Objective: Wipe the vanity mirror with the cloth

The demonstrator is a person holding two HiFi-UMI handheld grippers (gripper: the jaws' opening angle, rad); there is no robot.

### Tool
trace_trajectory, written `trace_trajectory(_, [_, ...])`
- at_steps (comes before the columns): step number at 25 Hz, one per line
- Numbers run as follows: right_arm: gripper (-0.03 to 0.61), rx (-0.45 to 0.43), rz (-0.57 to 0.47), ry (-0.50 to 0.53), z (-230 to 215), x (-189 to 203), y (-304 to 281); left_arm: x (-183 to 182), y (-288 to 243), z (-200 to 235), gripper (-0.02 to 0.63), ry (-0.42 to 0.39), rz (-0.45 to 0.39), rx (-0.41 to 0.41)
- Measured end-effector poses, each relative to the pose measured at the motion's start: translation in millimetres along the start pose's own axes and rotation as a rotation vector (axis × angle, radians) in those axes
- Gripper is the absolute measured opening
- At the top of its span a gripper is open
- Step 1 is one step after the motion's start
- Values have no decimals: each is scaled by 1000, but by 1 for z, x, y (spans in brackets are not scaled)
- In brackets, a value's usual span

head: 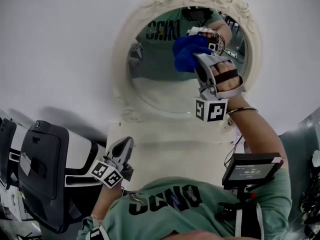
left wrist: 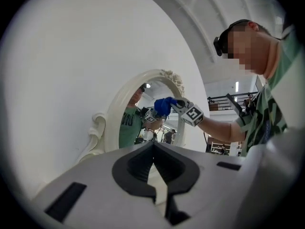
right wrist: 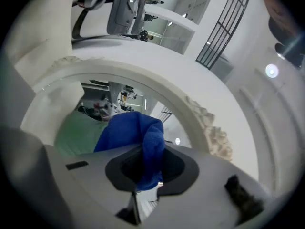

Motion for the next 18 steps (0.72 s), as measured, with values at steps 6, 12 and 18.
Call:
trace_trajectory(6, [52,129,40,65,-104,2,-36,-29,5,-2,9,-52,-81,-8])
trace_trajectory(12, [52,129,48,68,-110,5,-52,-33,12,8,9,-50,-114,-41])
trace_trajectory(18, [51,131,38,33,-96,8,-48,-26,2,7,9,-26,-63,-36])
Point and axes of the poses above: the fingertips, and each gripper's own axes: y backward along the fingers, z to its left, x out of its underside, the point moved 6 cm from there along y, backward along the fingers, and after that the axes turned 5 degrees about -y, right-handed, at the moved point
